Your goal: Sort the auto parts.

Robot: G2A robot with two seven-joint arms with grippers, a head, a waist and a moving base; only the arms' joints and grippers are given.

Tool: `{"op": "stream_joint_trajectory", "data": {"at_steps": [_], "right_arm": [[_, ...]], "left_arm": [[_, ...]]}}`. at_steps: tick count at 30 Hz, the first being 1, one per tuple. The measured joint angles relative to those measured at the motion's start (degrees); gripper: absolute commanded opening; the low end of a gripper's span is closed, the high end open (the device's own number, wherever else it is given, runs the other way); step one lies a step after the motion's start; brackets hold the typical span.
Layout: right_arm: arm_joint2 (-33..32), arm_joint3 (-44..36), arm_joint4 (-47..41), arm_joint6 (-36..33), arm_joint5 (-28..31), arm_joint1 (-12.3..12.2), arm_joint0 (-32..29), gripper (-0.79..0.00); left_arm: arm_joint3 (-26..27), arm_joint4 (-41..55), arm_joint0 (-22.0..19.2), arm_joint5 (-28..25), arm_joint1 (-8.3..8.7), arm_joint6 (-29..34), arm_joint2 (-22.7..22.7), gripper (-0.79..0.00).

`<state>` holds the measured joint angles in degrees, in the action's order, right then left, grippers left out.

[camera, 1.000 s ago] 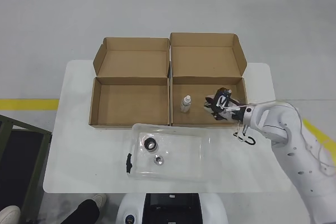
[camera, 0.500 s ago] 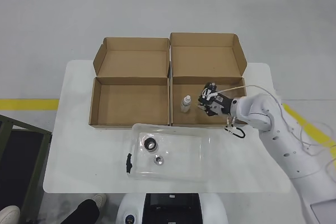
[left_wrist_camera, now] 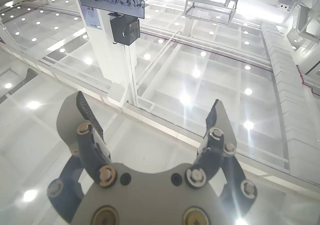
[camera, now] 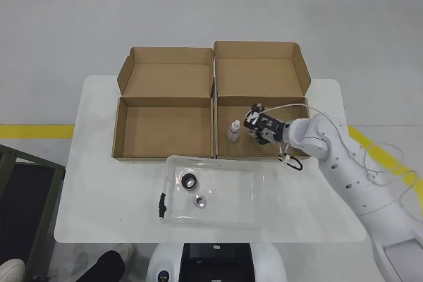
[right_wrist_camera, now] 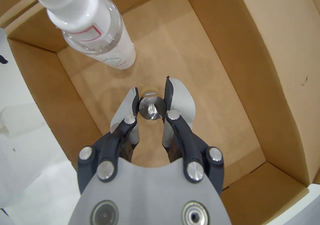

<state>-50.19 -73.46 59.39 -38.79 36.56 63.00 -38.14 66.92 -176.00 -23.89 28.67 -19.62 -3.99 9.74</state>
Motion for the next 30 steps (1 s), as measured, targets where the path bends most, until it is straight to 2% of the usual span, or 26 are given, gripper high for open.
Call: {"op": "stream_joint_trajectory", "data": {"at_steps": [4,5,7,8,10,11,12,21,30], "right_arm": [[1.1,1.6,0.6,-0.3,-0.7,0.5,0.9,-0.646],[1.4,2.0,0.6,-0.1,-0.9,0.7,1.0,-0.61],[1.9,2.5,0.7,0.2,-0.9,1.0,1.4,-0.459],[2.1,2.6,0.8,0.2,-0.9,1.1,1.5,-0.419],[2.3,2.6,1.0,0.4,-1.0,1.2,1.7,-0.129],[2.4,2.5,1.1,0.5,-1.1,1.3,1.8,-0.043],[2.4,2.4,1.3,0.5,-1.1,1.4,1.8,-0.015],[-0.9,-2.9,2.8,0.2,-1.2,0.3,-0.1,0.0],[-10.0,-14.6,1.5,1.5,2.7,-2.7,-8.4,0.0]], "left_arm": [[0.0,0.0,0.0,0.0,0.0,0.0,0.0,0.0],[0.0,0.0,0.0,0.0,0.0,0.0,0.0,0.0],[0.0,0.0,0.0,0.0,0.0,0.0,0.0,0.0],[0.0,0.0,0.0,0.0,0.0,0.0,0.0,0.0],[0.0,0.0,0.0,0.0,0.0,0.0,0.0,0.0],[0.0,0.0,0.0,0.0,0.0,0.0,0.0,0.0],[0.0,0.0,0.0,0.0,0.0,0.0,0.0,0.0],[0.0,0.0,0.0,0.0,0.0,0.0,0.0,0.0],[0.0,0.0,0.0,0.0,0.0,0.0,0.0,0.0]]}}
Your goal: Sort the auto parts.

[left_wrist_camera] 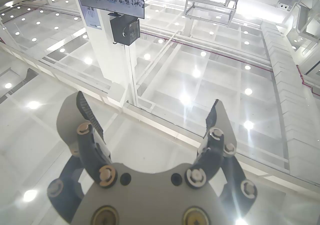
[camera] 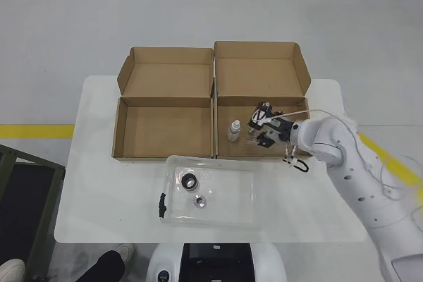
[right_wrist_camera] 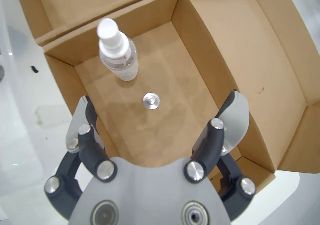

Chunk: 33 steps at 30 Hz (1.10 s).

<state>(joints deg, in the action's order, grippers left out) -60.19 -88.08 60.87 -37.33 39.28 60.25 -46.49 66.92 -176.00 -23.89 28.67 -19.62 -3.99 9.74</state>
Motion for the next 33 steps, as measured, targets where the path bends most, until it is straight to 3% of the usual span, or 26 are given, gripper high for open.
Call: {"op": "stream_joint_trajectory", "data": {"at_steps": [8,17,25,33], "right_arm": [[-5.8,-11.4,-0.4,-0.3,3.5,-2.0,-7.9,0.0],[-7.1,-23.3,1.9,-1.5,5.7,-3.1,-15.3,0.0],[-3.6,-26.7,2.4,0.5,9.3,-3.2,-16.9,0.0],[4.4,-24.6,2.1,0.3,10.1,-2.0,-14.1,0.0]], "left_arm": [[0.0,0.0,0.0,0.0,0.0,0.0,0.0,0.0],[0.0,0.0,0.0,0.0,0.0,0.0,0.0,0.0],[0.0,0.0,0.0,0.0,0.0,0.0,0.0,0.0],[0.0,0.0,0.0,0.0,0.0,0.0,0.0,0.0]]}}
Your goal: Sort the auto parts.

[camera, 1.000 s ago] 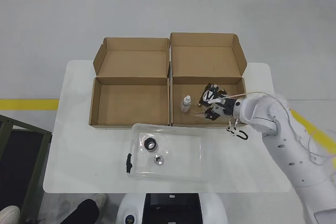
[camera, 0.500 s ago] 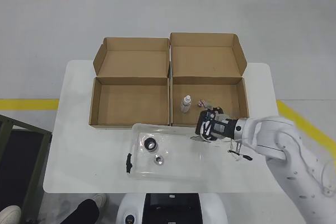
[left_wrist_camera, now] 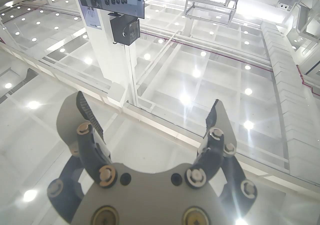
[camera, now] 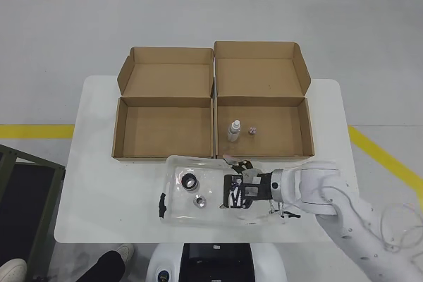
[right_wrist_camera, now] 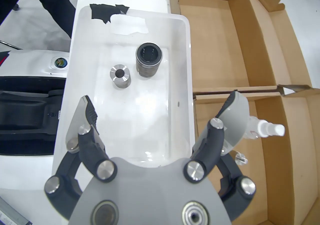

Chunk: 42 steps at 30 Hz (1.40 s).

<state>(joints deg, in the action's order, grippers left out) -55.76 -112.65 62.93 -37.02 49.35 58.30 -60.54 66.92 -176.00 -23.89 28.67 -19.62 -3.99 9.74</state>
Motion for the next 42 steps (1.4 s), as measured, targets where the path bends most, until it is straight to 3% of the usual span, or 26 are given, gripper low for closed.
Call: {"op": "stream_joint_trajectory", "data": {"at_steps": [17,21,25,32,35,38,42], "right_arm": [[10.7,7.6,0.6,-1.7,-0.9,2.6,6.9,-0.006],[12.3,9.0,0.7,-2.1,-0.9,3.1,7.7,-0.065],[14.1,10.3,1.1,-2.5,-0.9,3.6,8.3,-0.191],[16.6,13.1,1.4,-2.3,-0.8,4.5,9.6,-0.191],[17.3,14.2,1.2,-1.9,-0.6,4.9,10.2,-0.219],[18.1,15.1,1.3,-1.6,-0.6,5.2,10.7,-0.317],[19.5,16.1,1.9,-0.9,-0.6,5.8,11.2,-0.332]], "left_arm": [[0.0,0.0,0.0,0.0,0.0,0.0,0.0,0.0],[0.0,0.0,0.0,0.0,0.0,0.0,0.0,0.0],[0.0,0.0,0.0,0.0,0.0,0.0,0.0,0.0],[0.0,0.0,0.0,0.0,0.0,0.0,0.0,0.0],[0.0,0.0,0.0,0.0,0.0,0.0,0.0,0.0],[0.0,0.0,0.0,0.0,0.0,0.0,0.0,0.0],[0.0,0.0,0.0,0.0,0.0,0.0,0.0,0.0]]}}
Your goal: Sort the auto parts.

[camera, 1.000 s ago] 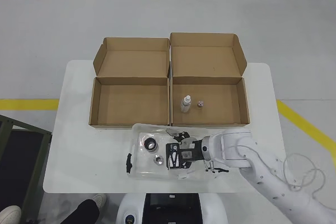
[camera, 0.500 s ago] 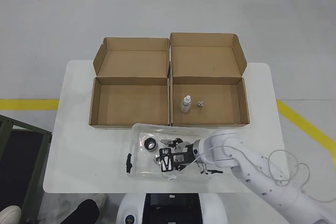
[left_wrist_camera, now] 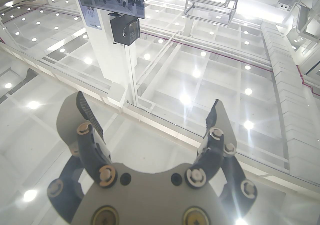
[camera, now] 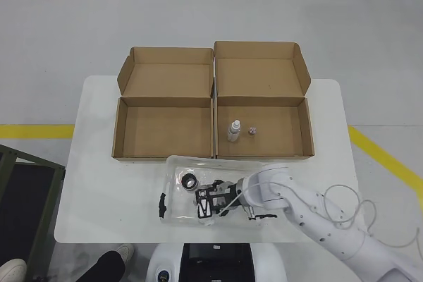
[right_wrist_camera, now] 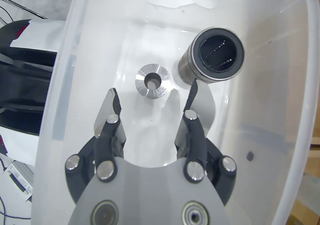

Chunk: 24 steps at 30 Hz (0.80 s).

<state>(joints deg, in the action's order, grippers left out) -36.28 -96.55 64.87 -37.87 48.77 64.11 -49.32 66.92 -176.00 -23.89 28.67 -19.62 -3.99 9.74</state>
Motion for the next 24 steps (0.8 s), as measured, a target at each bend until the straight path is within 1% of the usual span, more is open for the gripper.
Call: {"op": "stream_joint_trajectory", "data": {"at_steps": [2,6,7,8,12,24], "right_arm": [[0.7,0.5,0.4,0.4,0.0,0.3,0.3,-0.311],[1.6,1.3,1.3,1.1,-0.2,0.8,0.8,-0.314],[1.8,1.4,1.5,1.2,-0.2,0.9,0.9,-0.305],[2.0,1.7,1.8,1.5,-0.3,1.1,1.1,-0.311],[2.4,2.3,2.9,2.4,-0.6,1.4,1.4,-0.394],[3.0,4.2,5.6,5.2,-1.5,2.3,1.4,-0.422]], "left_arm": [[0.0,0.0,0.0,0.0,0.0,0.0,0.0,0.0],[0.0,0.0,0.0,0.0,0.0,0.0,0.0,0.0],[0.0,0.0,0.0,0.0,0.0,0.0,0.0,0.0],[0.0,0.0,0.0,0.0,0.0,0.0,0.0,0.0],[0.0,0.0,0.0,0.0,0.0,0.0,0.0,0.0],[0.0,0.0,0.0,0.0,0.0,0.0,0.0,0.0]]}}
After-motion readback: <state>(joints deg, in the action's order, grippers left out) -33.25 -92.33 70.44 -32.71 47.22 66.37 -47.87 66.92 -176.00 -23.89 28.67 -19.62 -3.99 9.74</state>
